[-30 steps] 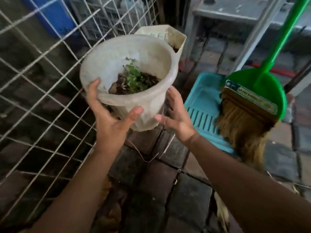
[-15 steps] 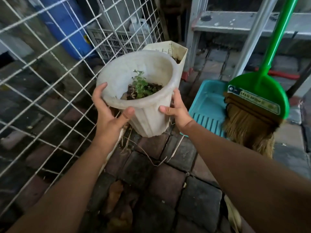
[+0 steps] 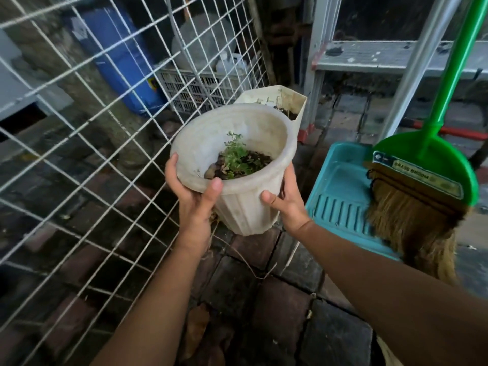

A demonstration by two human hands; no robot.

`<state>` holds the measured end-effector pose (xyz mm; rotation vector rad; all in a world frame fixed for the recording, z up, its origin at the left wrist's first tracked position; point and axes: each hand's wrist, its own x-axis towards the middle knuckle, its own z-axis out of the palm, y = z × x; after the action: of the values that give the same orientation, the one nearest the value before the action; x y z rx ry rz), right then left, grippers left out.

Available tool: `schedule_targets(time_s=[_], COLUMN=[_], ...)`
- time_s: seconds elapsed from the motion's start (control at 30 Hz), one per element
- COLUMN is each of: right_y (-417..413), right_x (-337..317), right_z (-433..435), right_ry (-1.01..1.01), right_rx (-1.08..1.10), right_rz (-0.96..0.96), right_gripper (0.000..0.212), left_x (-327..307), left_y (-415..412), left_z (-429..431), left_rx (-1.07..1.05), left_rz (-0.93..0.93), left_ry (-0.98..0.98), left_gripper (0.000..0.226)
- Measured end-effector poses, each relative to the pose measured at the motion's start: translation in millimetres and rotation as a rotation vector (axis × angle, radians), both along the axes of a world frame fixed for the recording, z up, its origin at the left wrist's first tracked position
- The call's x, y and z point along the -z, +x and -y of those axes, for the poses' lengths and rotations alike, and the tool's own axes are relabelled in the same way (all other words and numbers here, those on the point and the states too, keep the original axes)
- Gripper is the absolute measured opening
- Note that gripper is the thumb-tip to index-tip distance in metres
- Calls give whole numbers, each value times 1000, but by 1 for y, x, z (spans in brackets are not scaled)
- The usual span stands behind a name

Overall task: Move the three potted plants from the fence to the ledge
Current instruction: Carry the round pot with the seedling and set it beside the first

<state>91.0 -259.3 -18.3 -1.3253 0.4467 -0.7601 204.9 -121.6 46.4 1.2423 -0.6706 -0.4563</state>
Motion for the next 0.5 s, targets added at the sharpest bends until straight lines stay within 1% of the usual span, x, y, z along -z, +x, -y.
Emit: schedule_targets(time_s=[0.13,0.2,0.23,0.33,0.43,0.5], right_y=[3,2,1,0,-2,-3], right_x=[-2,-1,0,3,0,-3], right_z=[-4,-1,2,9,8,4], right_ry=[25,36,32,23,7,-11], right_rx=[-14,-16,-16,9,12,10], right_rz=[-1,-7,-8,1,50,78], right_gripper=[138,139,135,108,97,90], left_x=[4,7,8,7,1,-7], left_y=[6,8,9,11,15,14], left_z=[-1,-1,-1,-1,-3,-3], left_rx=[19,53,70,91,98,96], left_rz=[19,52,65,44,12,19], left_ry=[-5,6,10,7,19,39], left_gripper=[108,110,109,110,102,102])
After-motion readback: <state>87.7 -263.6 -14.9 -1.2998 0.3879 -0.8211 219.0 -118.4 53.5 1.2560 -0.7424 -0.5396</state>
